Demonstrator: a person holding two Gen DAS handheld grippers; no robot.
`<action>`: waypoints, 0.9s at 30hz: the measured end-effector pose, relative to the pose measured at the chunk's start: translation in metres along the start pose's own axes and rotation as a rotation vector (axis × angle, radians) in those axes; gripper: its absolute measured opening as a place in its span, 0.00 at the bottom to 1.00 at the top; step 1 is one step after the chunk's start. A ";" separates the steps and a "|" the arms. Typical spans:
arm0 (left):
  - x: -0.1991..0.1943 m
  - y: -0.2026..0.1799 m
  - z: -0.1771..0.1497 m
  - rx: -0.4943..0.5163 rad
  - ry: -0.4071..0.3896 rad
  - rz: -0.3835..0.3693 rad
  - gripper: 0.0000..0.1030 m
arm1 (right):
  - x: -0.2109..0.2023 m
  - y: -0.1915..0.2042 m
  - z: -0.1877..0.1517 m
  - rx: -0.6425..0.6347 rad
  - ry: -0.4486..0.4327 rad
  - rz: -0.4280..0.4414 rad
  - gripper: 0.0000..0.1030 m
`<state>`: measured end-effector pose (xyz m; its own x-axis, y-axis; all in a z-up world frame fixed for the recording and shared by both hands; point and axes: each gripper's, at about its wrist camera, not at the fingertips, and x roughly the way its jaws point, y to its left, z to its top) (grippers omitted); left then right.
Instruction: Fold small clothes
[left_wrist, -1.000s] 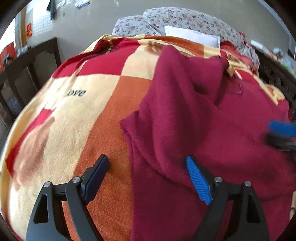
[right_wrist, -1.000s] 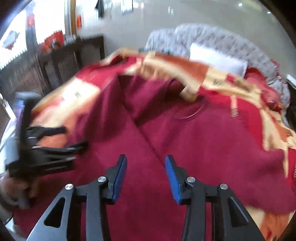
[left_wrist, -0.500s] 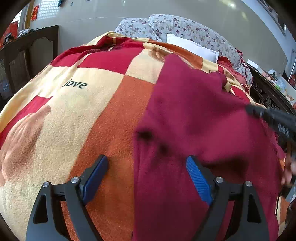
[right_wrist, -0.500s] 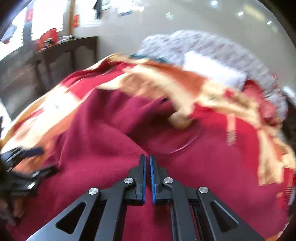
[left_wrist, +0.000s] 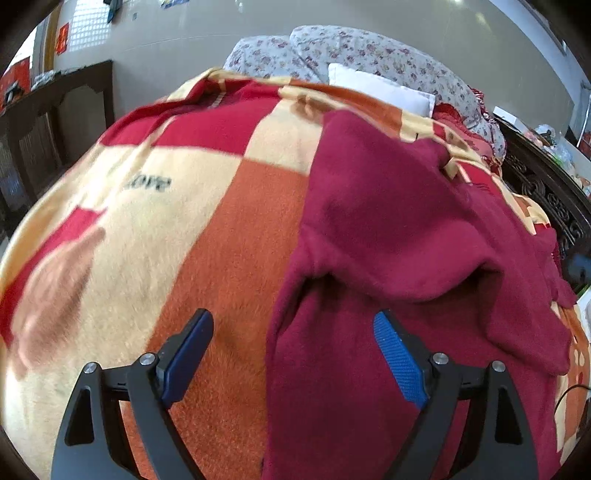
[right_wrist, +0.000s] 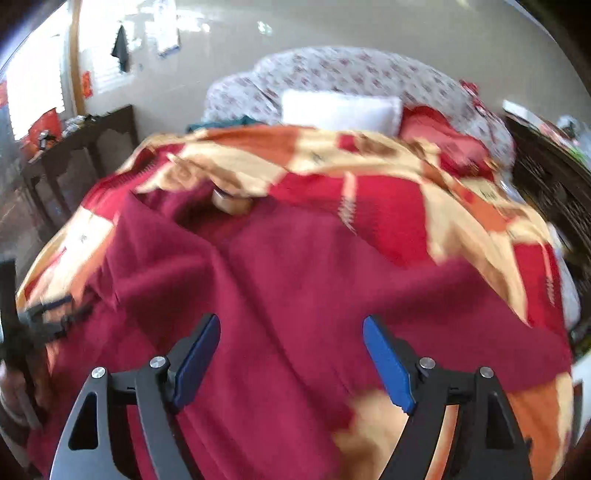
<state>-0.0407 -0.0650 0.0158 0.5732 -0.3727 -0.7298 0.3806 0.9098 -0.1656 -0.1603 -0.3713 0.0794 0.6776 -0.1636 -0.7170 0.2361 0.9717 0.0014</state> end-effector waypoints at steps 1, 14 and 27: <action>-0.003 -0.003 0.004 0.002 -0.009 0.004 0.86 | -0.002 -0.004 -0.005 0.005 0.017 -0.009 0.82; 0.041 -0.008 0.021 0.033 0.034 0.119 0.86 | 0.022 0.010 -0.065 -0.139 0.141 -0.095 0.12; 0.021 0.027 0.019 -0.125 -0.071 0.098 0.86 | 0.010 0.000 0.021 -0.112 -0.050 -0.101 0.07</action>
<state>-0.0048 -0.0514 0.0084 0.6544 -0.2890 -0.6987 0.2298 0.9564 -0.1803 -0.1388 -0.3762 0.0866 0.6886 -0.2675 -0.6741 0.2276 0.9622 -0.1493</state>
